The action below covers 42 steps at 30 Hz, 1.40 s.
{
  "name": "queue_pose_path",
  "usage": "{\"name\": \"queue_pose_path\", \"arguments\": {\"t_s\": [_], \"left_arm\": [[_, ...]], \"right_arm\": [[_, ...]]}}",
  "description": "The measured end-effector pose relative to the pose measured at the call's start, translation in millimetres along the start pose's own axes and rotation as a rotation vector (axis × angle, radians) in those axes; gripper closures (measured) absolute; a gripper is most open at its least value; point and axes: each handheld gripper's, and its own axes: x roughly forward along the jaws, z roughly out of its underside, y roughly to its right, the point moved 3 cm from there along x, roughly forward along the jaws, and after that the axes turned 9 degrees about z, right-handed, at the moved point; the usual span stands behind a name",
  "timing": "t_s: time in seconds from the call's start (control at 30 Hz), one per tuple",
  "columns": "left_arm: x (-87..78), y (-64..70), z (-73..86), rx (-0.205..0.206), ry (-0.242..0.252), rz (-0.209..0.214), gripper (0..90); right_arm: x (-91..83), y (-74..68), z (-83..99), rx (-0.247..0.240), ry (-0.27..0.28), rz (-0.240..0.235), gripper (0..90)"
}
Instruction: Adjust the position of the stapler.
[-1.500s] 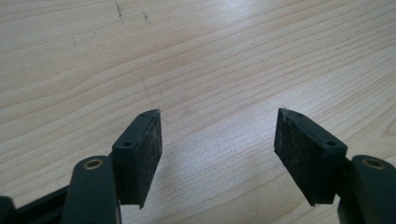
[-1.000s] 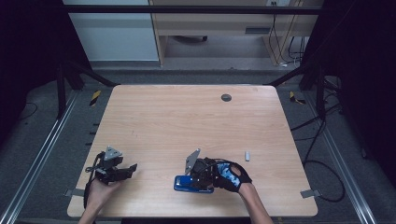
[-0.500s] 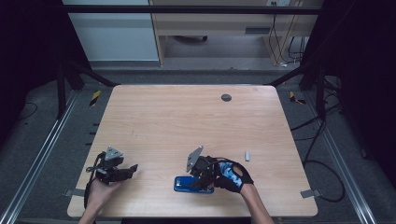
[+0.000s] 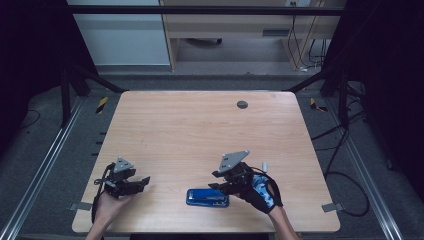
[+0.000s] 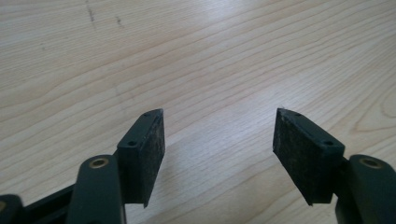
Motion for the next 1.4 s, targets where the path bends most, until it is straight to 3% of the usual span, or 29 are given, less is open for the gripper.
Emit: {"name": "queue_pose_path", "arguments": {"t_s": [0.2,0.27,0.4,0.47,0.9,1.1,1.17,1.4], "left_arm": [[-1.4,11.1,-4.8,0.026,0.013,0.039,37.7],[-2.3,14.9,-5.9,0.035,0.018,0.047,38.3],[-3.1,20.5,-8.1,0.048,0.025,0.061,38.9],[-2.5,23.0,-9.6,0.051,0.027,0.069,38.8],[-5.4,44.7,-34.7,0.127,0.043,0.120,39.8],[-6.1,57.1,-48.5,0.163,0.051,0.139,40.1],[-6.3,64.4,-56.7,0.194,0.050,0.151,40.1],[-4.6,82.1,-72.5,0.247,0.059,0.182,40.1]], "right_arm": [[-18.5,6.0,16.0,0.107,0.067,0.060,63.6],[-24.0,8.5,22.1,0.166,0.082,0.070,64.1],[-35.2,14.5,36.1,0.226,0.103,0.140,65.7],[-39.2,17.3,43.1,0.251,0.112,0.153,65.3],[-51.7,18.8,85.0,0.331,0.108,0.190,71.2],[-50.0,19.7,89.2,0.355,0.099,0.193,76.9],[-48.7,18.9,89.4,0.358,0.095,0.183,81.3],[-46.4,15.0,91.3,0.348,0.090,0.191,90.0]]}}
